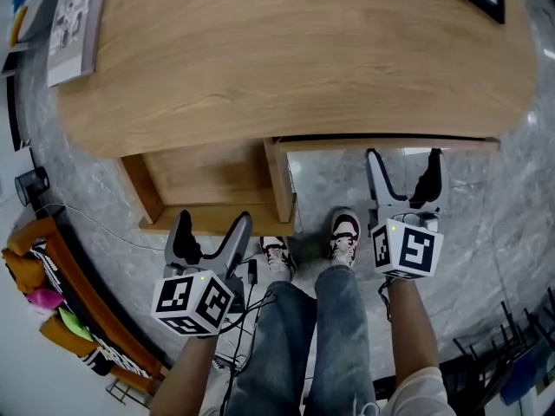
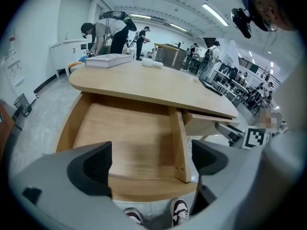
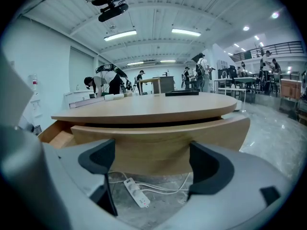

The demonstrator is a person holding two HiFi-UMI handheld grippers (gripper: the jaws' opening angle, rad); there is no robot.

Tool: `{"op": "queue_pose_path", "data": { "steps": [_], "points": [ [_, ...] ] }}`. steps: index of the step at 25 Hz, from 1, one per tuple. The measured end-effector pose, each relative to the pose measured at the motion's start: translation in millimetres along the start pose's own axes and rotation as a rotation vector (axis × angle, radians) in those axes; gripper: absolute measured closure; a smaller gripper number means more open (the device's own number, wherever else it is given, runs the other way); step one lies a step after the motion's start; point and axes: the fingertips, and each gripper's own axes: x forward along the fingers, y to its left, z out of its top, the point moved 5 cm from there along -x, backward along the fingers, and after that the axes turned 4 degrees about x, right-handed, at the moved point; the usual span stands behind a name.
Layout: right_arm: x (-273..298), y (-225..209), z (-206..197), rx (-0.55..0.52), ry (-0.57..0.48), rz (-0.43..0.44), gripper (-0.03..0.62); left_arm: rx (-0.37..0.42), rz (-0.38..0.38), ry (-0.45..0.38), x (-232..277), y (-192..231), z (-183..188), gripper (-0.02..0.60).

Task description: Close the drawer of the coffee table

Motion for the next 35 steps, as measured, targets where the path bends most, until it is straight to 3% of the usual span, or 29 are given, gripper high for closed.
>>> {"op": "queue_pose_path", "data": {
  "steps": [35],
  "points": [
    [51.7,-2.6,20.1,-0.012,-0.090,-0.005,0.102,-0.072,0.063,-0.047,-10.7,18.5,-2.9,0.061]
  ]
}}
